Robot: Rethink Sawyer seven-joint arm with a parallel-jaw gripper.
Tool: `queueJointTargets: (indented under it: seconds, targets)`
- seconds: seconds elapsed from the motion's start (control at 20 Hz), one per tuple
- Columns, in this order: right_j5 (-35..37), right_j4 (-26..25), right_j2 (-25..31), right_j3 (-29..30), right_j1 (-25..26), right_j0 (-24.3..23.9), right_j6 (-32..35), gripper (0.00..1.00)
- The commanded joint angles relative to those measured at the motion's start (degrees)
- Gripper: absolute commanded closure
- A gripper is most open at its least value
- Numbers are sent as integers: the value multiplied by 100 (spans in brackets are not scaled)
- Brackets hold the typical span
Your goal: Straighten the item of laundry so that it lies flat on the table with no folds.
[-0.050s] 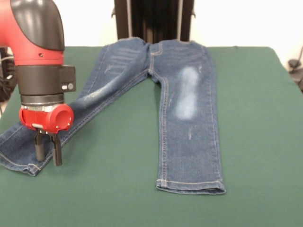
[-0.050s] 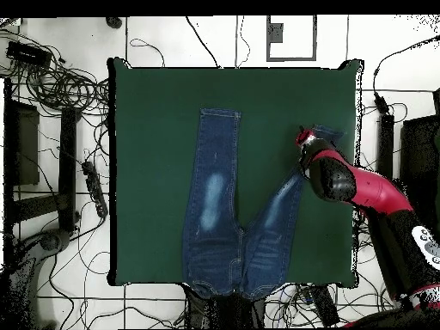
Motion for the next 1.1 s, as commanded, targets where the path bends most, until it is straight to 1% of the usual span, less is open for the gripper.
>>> queueJointTargets:
  seconds: [0.05, 0.25, 0.45, 0.6, 0.65, 1.1]
  targets:
    - [38, -339, 132, -389, 919, 1, -303, 0]
    - [99, -361, 263, -517, 1044, -60, -443, 0]
    - [56, -374, 276, -514, 1049, -67, -417, 0]
    - [182, -362, 351, -519, 1087, -113, -514, 0]
    - [175, -383, 370, -507, 1088, -129, -514, 100]
    - [175, -431, 409, -474, 1086, -147, -528, 100]
